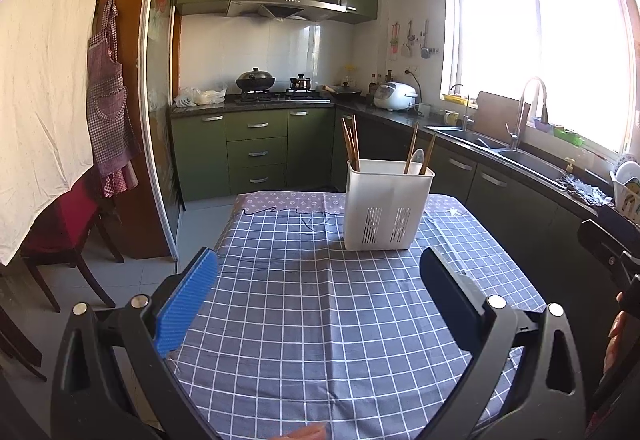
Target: Organize utensils
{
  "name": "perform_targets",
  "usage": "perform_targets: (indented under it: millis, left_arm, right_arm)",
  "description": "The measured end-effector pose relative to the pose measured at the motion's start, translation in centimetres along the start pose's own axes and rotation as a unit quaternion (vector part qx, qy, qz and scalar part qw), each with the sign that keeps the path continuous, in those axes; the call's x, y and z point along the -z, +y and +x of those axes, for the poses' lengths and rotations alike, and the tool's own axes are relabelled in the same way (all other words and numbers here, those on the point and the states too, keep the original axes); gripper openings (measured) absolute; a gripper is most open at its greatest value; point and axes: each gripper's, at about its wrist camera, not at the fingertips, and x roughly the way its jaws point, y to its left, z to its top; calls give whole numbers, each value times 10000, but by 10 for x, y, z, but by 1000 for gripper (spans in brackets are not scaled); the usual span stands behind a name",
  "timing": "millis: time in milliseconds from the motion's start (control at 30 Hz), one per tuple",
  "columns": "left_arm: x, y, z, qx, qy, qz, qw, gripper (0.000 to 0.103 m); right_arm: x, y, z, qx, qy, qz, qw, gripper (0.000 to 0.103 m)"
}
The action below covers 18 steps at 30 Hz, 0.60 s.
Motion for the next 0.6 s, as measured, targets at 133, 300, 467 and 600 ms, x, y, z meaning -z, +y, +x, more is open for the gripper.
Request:
perform_targets:
  millis: [133,300,467,600]
  left_arm:
    - [1,-1,3,24,47,14,10000,96]
    - [1,-2,4,44,80,12,10000,96]
    - [2,-2,5,61,112,4,9999,96]
    - [2,-1,6,94,113,-38,9999,96]
  right_arm:
    - [3,0,3,2,47,14,10000,98]
    - [3,2,7,-4,95,21,10000,98]
    - [4,2,12,-19,118,47,9999,98]
    - [4,2,14,-42,147,49,9999,98]
